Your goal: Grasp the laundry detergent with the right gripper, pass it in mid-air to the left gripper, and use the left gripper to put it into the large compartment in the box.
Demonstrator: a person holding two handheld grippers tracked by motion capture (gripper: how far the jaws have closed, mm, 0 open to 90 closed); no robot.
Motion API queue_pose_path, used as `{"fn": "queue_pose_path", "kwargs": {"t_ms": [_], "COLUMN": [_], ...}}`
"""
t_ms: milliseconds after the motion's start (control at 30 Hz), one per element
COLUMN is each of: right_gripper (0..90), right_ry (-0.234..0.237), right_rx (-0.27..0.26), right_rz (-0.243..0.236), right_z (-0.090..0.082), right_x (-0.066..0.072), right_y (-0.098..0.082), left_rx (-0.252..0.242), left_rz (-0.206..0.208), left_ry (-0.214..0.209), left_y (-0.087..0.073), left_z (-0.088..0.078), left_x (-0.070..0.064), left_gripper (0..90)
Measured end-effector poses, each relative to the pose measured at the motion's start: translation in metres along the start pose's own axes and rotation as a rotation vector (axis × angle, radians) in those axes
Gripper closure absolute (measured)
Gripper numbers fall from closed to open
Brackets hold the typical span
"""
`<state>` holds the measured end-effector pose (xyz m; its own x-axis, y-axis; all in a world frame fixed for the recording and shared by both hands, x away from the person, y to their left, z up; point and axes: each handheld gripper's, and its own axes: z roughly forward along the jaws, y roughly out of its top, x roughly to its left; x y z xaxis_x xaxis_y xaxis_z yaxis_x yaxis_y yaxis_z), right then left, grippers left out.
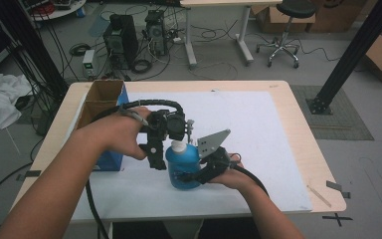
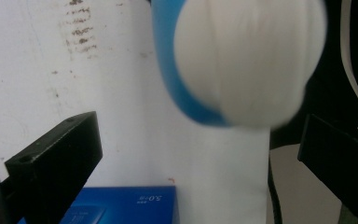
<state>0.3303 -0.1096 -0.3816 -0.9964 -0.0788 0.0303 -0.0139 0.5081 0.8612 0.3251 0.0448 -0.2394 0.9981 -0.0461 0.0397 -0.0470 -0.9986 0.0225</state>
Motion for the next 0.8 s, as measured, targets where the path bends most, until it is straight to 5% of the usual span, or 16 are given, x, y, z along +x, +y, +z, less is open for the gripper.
{"fn": "queue_pose_path", "kwargs": {"t_ms": [800], "right_gripper": [45.4], "right_ry": [0.017], "right_rx": [-0.033], "right_rz": [-0.007], "right_z": [0.035], "right_x": [0.001], "right_y": [0.019], "left_rx": [0.016], "left_rz": [-0.009], "left_ry": [-0.003], "left_y": [-0.001], "left_z": [0.016], "left_x": [-0.008], "left_gripper": [0.1]}}
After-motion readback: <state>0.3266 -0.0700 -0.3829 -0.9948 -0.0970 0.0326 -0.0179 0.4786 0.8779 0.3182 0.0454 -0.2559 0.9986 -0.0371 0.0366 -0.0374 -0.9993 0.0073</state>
